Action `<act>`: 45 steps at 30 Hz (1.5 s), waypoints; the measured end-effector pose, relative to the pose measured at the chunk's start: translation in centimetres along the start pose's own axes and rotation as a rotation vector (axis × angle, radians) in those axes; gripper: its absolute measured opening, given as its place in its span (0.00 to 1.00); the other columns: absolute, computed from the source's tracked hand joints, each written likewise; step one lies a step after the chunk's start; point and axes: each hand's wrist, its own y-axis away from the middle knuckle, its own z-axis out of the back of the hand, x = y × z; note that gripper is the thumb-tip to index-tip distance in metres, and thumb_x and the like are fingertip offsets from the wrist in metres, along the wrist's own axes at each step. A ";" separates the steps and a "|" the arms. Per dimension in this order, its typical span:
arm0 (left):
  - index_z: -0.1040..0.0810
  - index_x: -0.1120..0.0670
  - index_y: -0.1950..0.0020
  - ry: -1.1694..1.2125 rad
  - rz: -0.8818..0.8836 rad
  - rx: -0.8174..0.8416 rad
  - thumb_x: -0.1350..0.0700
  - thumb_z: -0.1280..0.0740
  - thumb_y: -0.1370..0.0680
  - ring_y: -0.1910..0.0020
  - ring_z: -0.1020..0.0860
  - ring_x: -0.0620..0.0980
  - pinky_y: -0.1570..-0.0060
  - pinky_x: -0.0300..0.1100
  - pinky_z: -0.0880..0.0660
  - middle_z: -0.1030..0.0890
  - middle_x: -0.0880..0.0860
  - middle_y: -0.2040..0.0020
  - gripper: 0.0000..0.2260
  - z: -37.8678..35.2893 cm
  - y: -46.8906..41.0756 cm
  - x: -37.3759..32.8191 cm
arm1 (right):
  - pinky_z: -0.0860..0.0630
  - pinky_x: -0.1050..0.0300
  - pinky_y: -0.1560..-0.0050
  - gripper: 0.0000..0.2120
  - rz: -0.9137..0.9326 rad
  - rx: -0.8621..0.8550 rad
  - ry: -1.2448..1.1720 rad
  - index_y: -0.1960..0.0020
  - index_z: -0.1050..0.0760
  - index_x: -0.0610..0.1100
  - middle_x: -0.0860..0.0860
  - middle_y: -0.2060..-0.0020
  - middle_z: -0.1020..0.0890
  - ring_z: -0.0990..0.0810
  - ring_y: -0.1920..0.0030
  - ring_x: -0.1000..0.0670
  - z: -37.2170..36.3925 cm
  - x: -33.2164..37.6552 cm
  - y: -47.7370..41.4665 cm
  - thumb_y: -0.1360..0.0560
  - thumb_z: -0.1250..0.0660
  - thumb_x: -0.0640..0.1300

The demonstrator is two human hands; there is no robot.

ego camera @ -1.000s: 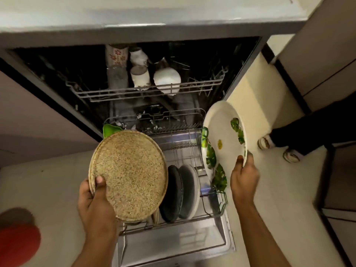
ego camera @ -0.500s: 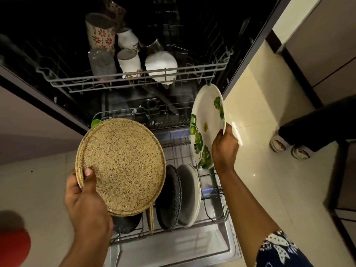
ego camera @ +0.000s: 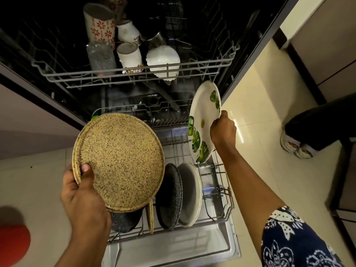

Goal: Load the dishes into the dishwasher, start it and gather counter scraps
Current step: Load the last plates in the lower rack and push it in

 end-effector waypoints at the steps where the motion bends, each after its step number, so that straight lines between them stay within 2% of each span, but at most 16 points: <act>1: 0.25 0.47 0.52 -0.002 -0.004 -0.002 0.55 0.40 0.19 0.57 0.23 0.35 0.46 0.40 0.27 0.19 0.38 0.59 0.06 -0.1 0.1 0.0 | 0.24 0.48 0.53 0.16 0.007 0.026 0.010 0.35 0.34 0.38 0.41 0.45 0.21 0.22 0.48 0.38 -0.1 0.0 0.1 0.21 0.43 0.39; 4: 0.25 0.47 0.52 0.003 0.009 -0.015 0.56 0.40 0.19 0.59 0.23 0.33 0.49 0.36 0.27 0.19 0.37 0.61 0.06 -0.4 0.7 0.3 | 0.21 0.47 0.55 0.17 0.048 0.096 0.032 0.34 0.36 0.39 0.42 0.46 0.21 0.20 0.51 0.39 -1.2 -0.5 0.8 0.22 0.41 0.40; 8: 0.23 0.46 0.52 0.007 0.035 -0.016 0.56 0.40 0.19 0.51 0.22 0.41 0.46 0.45 0.23 0.17 0.40 0.56 0.08 -0.4 1.3 0.6 | 0.21 0.47 0.57 0.16 0.041 0.135 0.075 0.36 0.36 0.39 0.42 0.48 0.20 0.20 0.52 0.39 -3.2 -1.3 1.5 0.23 0.41 0.40; 12: 0.23 0.46 0.51 0.005 0.047 -0.003 0.55 0.40 0.19 0.48 0.22 0.46 0.48 0.46 0.23 0.17 0.41 0.56 0.08 -0.3 1.5 0.6 | 0.22 0.44 0.49 0.19 0.042 0.174 0.149 0.35 0.35 0.41 0.41 0.46 0.21 0.21 0.48 0.38 -2.8 0.5 -1.5 0.24 0.39 0.40; 19: 0.23 0.48 0.50 -0.026 0.066 0.002 0.55 0.40 0.19 0.53 0.21 0.41 0.51 0.43 0.20 0.17 0.40 0.58 0.07 0.0 1.6 0.6 | 0.25 0.46 0.45 0.20 0.065 0.189 0.211 0.33 0.33 0.41 0.41 0.41 0.22 0.23 0.42 0.38 -2.9 1.9 -4.5 0.24 0.39 0.39; 21: 0.23 0.50 0.46 -0.010 0.070 0.013 0.55 0.40 0.19 0.53 0.21 0.43 0.52 0.45 0.21 0.17 0.42 0.57 0.07 0.1 1.7 0.5 | 0.24 0.46 0.45 0.19 0.072 0.182 0.231 0.33 0.32 0.41 0.41 0.41 0.22 0.23 0.43 0.38 -2.8 1.6 -4.7 0.23 0.39 0.40; 24: 0.26 0.54 0.38 -0.010 0.076 0.024 0.56 0.40 0.19 0.55 0.21 0.41 0.55 0.39 0.20 0.17 0.44 0.56 0.11 0.5 1.6 0.8 | 0.24 0.46 0.46 0.19 0.079 0.166 0.258 0.33 0.32 0.41 0.41 0.42 0.22 0.23 0.43 0.38 -2.9 1.8 -4.9 0.23 0.40 0.41; 28: 0.24 0.56 0.45 0.019 0.120 -0.010 0.58 0.37 0.20 0.50 0.20 0.50 0.48 0.45 0.23 0.19 0.51 0.51 0.06 0.6 2.0 1.0 | 0.25 0.46 0.50 0.22 0.110 0.056 0.293 0.29 0.40 0.42 0.42 0.40 0.23 0.23 0.43 0.38 -3.5 1.8 -3.8 0.21 0.44 0.46; 29: 0.25 0.53 0.50 0.020 0.122 -0.016 0.57 0.36 0.21 0.54 0.21 0.46 0.51 0.41 0.25 0.20 0.48 0.55 0.02 0.5 2.3 0.9 | 0.25 0.45 0.48 0.25 0.153 -0.006 0.270 0.26 0.44 0.43 0.42 0.37 0.26 0.25 0.40 0.39 -3.3 1.7 -3.2 0.20 0.44 0.48; 31: 0.29 0.49 0.56 -0.020 0.086 0.027 0.53 0.35 0.23 0.59 0.24 0.39 0.58 0.34 0.28 0.22 0.45 0.61 0.04 0.5 2.7 0.8 | 0.30 0.44 0.37 0.28 0.332 -0.172 0.164 0.24 0.47 0.41 0.43 0.30 0.32 0.33 0.32 0.41 -2.6 1.5 -1.3 0.20 0.43 0.50; 34: 0.24 0.51 0.47 0.009 0.107 0.118 0.55 0.39 0.20 0.47 0.22 0.47 0.46 0.43 0.26 0.19 0.47 0.51 0.05 1.8 3.2 1.2 | 0.36 0.50 0.30 0.26 0.508 -0.228 -0.106 0.26 0.41 0.41 0.44 0.30 0.33 0.35 0.30 0.45 -1.7 0.1 3.8 0.22 0.39 0.45; 36: 0.22 0.50 0.48 0.014 0.129 0.170 0.55 0.37 0.21 0.51 0.19 0.46 0.50 0.47 0.22 0.17 0.47 0.53 0.06 2.5 3.4 1.8 | 0.30 0.51 0.35 0.23 0.394 0.002 -0.414 0.29 0.37 0.45 0.49 0.34 0.28 0.29 0.34 0.48 -1.7 -1.3 7.8 0.22 0.37 0.46; 38: 0.20 0.49 0.55 -0.001 0.152 0.207 0.52 0.35 0.25 0.60 0.18 0.42 0.57 0.45 0.21 0.16 0.45 0.60 0.05 3.0 4.0 2.2 | 0.28 0.53 0.38 0.21 0.132 0.288 -0.705 0.32 0.32 0.47 0.55 0.40 0.23 0.25 0.39 0.50 -1.3 -2.8 11.6 0.24 0.34 0.48; 40: 0.22 0.51 0.54 -0.024 0.169 0.282 0.51 0.35 0.25 0.64 0.19 0.41 0.60 0.45 0.22 0.17 0.44 0.63 0.04 4.0 4.7 2.8 | 0.24 0.52 0.42 0.20 -0.171 0.542 -0.945 0.39 0.26 0.43 0.51 0.48 0.18 0.20 0.45 0.47 -1.0 -4.6 14.4 0.28 0.31 0.47; 43: 0.22 0.51 0.51 -0.120 0.203 0.437 0.43 0.31 0.30 0.53 0.19 0.50 0.50 0.52 0.23 0.16 0.49 0.54 0.15 5.9 6.2 3.3 | 0.19 0.50 0.52 0.19 -0.396 0.635 -1.111 0.46 0.23 0.40 0.43 0.55 0.16 0.17 0.53 0.42 0.2 -7.9 17.9 0.35 0.28 0.43; 45: 0.22 0.51 0.48 -0.231 0.189 0.553 0.49 0.34 0.24 0.47 0.20 0.54 0.45 0.55 0.24 0.17 0.54 0.49 0.09 7.2 6.9 4.1 | 0.18 0.49 0.56 0.15 -0.430 0.576 -1.180 0.49 0.23 0.39 0.42 0.58 0.16 0.17 0.58 0.43 1.7 -9.7 20.0 0.35 0.29 0.40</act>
